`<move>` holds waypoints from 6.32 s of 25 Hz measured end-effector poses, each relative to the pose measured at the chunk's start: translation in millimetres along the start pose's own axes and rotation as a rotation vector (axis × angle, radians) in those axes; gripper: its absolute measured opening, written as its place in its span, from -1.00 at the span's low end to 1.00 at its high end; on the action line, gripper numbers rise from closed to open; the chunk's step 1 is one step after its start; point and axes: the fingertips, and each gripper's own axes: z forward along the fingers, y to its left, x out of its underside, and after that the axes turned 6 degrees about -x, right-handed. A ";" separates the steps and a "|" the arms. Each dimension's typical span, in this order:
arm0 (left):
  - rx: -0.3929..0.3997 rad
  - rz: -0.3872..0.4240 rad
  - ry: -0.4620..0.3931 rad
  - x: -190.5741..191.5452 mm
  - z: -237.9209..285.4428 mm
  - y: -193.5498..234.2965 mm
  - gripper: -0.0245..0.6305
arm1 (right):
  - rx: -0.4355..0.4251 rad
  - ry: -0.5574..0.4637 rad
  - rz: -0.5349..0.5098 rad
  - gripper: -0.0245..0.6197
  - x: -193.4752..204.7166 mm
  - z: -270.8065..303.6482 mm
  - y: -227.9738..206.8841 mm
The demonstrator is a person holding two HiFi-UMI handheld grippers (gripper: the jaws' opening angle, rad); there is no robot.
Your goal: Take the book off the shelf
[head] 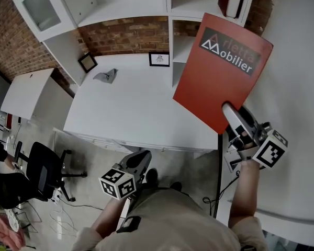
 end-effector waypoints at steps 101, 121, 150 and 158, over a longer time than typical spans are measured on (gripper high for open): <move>-0.004 0.004 0.149 4.5 -3.3 177.3 -0.91 | 0.542 0.765 0.656 -0.21 447.7 82.8 -177.3; -0.122 0.040 0.081 -22.1 -16.9 207.2 -0.91 | 0.585 0.802 0.299 -0.17 444.2 77.2 -192.7; 0.176 0.167 0.117 -23.8 65.3 49.6 -0.91 | 0.522 0.445 0.347 -0.14 317.7 2.0 -110.0; 0.186 0.159 0.084 -36.0 61.4 67.8 -0.91 | 0.537 0.439 0.244 -0.14 279.4 20.3 -118.1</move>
